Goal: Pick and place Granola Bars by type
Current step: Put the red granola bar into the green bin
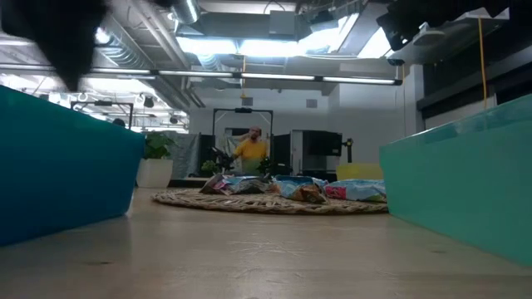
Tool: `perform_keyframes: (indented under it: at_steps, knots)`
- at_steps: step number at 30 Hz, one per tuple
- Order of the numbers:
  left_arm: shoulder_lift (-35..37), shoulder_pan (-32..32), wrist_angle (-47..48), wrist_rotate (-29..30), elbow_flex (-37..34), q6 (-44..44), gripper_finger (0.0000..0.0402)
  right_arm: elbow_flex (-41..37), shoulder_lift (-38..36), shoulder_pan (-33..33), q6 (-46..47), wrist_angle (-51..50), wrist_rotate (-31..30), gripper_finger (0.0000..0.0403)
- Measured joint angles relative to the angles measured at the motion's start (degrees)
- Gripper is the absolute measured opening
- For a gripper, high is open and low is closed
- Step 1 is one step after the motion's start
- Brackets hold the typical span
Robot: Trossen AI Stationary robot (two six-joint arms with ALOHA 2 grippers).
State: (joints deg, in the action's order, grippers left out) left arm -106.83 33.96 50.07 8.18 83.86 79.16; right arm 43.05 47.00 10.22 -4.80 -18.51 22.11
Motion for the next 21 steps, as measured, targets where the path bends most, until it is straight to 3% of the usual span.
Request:
perform_keyframes:
  at_steps: [6, 15, 21]
  knots:
    - [0.3, -5.0, 2.1, 7.3, 1.9, -10.2, 0.0106, 0.0, 0.5, 0.0, 2.6, 4.2, 0.0, 0.0117]
    - [7.8, -10.8, 13.6, 21.8, 1.9, -13.5, 0.0106, 0.0, 3.0, 0.0, 6.1, 10.8, -2.7, 0.0121]
    - [15.3, -12.0, 18.8, 33.9, 1.9, -18.5, 0.0106, 0.0, 3.5, -0.4, 7.9, 9.2, -5.2, 0.0178]
